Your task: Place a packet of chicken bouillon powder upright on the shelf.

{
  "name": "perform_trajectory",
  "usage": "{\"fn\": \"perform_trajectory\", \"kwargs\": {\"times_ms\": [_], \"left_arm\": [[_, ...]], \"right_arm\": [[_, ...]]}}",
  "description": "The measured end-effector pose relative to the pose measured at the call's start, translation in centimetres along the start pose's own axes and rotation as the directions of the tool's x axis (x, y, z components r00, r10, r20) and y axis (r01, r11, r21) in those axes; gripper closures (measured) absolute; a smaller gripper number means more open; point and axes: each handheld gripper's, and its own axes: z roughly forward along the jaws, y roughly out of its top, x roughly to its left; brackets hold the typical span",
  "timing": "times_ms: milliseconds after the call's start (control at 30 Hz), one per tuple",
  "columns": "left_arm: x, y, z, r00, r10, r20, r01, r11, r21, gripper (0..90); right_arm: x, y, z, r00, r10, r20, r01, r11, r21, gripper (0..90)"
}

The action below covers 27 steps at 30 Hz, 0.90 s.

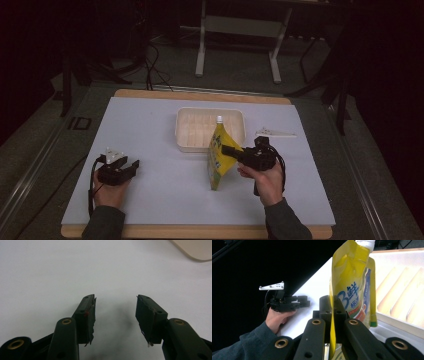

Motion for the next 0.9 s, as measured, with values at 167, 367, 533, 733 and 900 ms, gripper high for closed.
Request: {"fn": "perform_trajectory", "kwargs": {"times_ms": [167, 367, 533, 733, 900], "left_arm": [[0.0, 0.0, 0.0, 1.0000, 0.001, 0.000, -0.001, 1.0000, 0.000, 49.5], [0.0, 0.0, 0.0, 1.0000, 0.001, 0.001, -0.001, 1.0000, 0.000, 49.5], [0.0, 0.0, 0.0, 1.0000, 0.001, 0.001, -0.001, 1.0000, 0.001, 49.5], [0.0, 0.0, 0.0, 1.0000, 0.004, 0.001, -0.004, 1.0000, 0.004, 49.5], [0.0, 0.0, 0.0, 1.0000, 0.003, 0.001, -0.003, 1.0000, 0.004, 49.5]], "right_arm": [[0.1, 0.2, 0.1, 1.0000, -0.004, 0.001, 0.004, 1.000, -0.004, 90.0], [0.2, 0.3, 0.2, 1.0000, -0.008, 0.005, 0.008, 1.000, -0.008, 90.0], [0.4, 0.6, 0.2, 0.9999, -0.013, 0.008, 0.014, 1.000, -0.012, 90.0], [0.4, 0.8, 0.3, 0.9998, -0.015, 0.009, 0.015, 1.000, -0.018, 90.0], [0.4, 1.1, 0.4, 0.9998, -0.017, 0.014, 0.017, 1.000, -0.021, 90.0]]}}
